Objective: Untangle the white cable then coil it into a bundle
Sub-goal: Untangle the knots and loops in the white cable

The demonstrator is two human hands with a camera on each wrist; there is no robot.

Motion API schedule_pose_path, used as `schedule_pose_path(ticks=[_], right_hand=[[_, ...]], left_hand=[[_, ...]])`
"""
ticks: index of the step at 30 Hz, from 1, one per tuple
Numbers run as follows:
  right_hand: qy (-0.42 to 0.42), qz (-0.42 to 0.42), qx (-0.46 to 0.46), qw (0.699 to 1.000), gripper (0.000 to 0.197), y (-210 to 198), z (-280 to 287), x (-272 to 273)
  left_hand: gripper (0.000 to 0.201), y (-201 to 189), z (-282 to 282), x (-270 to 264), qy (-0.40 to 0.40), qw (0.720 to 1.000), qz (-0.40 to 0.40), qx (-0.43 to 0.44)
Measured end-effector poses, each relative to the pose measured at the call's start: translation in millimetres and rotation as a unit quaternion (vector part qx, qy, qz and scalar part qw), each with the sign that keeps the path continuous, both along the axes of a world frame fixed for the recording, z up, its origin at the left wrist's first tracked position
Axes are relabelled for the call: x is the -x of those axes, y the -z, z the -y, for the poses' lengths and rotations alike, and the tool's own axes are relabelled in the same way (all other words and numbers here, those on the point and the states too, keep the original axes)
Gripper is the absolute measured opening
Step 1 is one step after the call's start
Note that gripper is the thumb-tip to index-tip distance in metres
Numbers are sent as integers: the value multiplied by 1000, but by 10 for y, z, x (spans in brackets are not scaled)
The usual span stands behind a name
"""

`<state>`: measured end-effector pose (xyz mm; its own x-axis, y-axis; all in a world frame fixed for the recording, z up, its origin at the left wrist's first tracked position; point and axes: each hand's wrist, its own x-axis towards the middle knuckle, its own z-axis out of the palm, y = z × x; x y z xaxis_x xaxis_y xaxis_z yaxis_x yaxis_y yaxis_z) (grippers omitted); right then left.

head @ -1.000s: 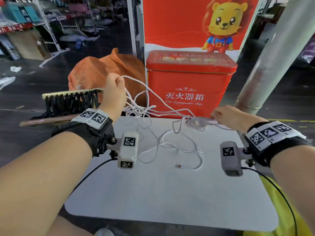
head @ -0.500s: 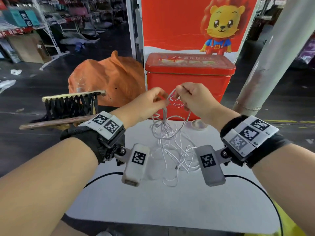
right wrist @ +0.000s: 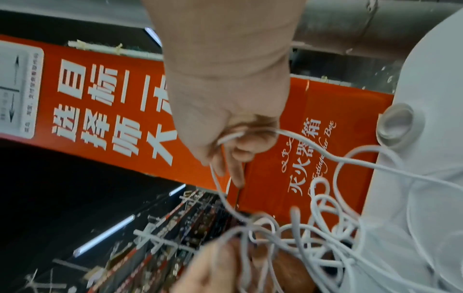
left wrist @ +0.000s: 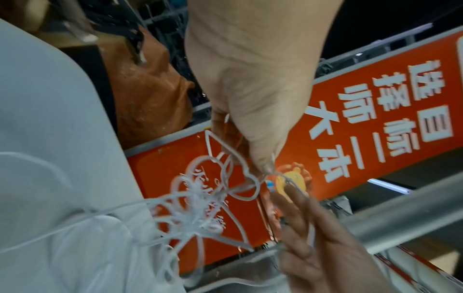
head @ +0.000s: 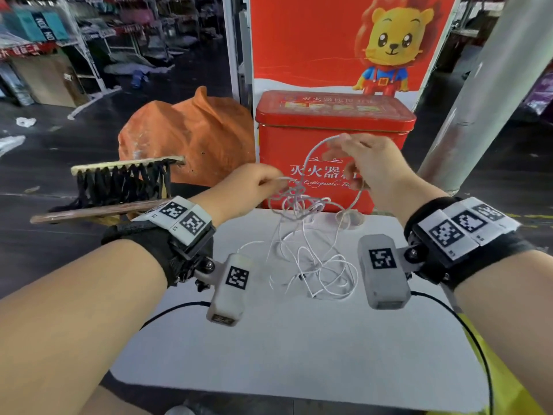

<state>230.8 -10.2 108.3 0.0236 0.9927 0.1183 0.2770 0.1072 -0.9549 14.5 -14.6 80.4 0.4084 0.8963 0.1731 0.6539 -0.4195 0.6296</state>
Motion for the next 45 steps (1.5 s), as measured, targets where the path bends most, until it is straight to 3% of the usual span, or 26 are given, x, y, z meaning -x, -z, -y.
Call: schedule_pose_path(ticks=[5, 9, 12, 15, 17, 19, 21, 25, 29, 31, 36, 39, 41, 43, 45], right_hand=[[-150, 172, 69, 971, 23, 40, 121, 216], [-211, 175, 91, 957, 21, 18, 192, 266], [-255, 259, 55, 930, 14, 6, 241, 281], [-221, 373, 2, 901, 29, 55, 249, 351], [-151, 344, -24, 927, 38, 128, 214, 378], [-93, 234, 5, 968, 41, 176, 166, 395], [-62, 124, 64, 988, 37, 181, 128, 404], [-12, -35, 135, 990, 37, 150, 86, 358], [-68, -142, 146, 977, 36, 91, 83, 242], [-112, -138, 150, 973, 35, 64, 101, 194], [-161, -90, 159, 970, 37, 52, 85, 87], [-173, 50, 150, 972, 38, 53, 104, 43], [-209, 164, 130, 955, 34, 45, 156, 47], [-228, 207, 112, 945, 21, 44, 215, 93], [-218, 209, 86, 949, 28, 68, 226, 145]], left_hand=[[25, -92, 26, -149, 5, 995, 19, -101], [21, -137, 66, -182, -19, 989, 36, -144], [11, -160, 71, -212, -58, 982, 173, -46], [20, -232, 72, -268, -66, 933, 341, 96], [17, -279, 72, -287, -66, 935, 333, 100], [16, -258, 67, -279, -78, 952, 287, 79], [17, -202, 68, -276, -84, 959, 261, 67], [21, -140, 51, -258, -110, 963, 245, 23], [37, -16, 29, -163, -59, 983, 143, 97], [34, 50, 55, -184, -25, 984, 132, 113], [13, -19, 72, -223, -9, 982, 180, 54], [5, -31, 91, -249, 16, 968, 226, 106], [7, -30, 94, -280, 1, 962, 252, 108], [8, -36, 85, -308, -24, 967, 241, 78], [7, -35, 81, -334, -44, 974, 216, 56]])
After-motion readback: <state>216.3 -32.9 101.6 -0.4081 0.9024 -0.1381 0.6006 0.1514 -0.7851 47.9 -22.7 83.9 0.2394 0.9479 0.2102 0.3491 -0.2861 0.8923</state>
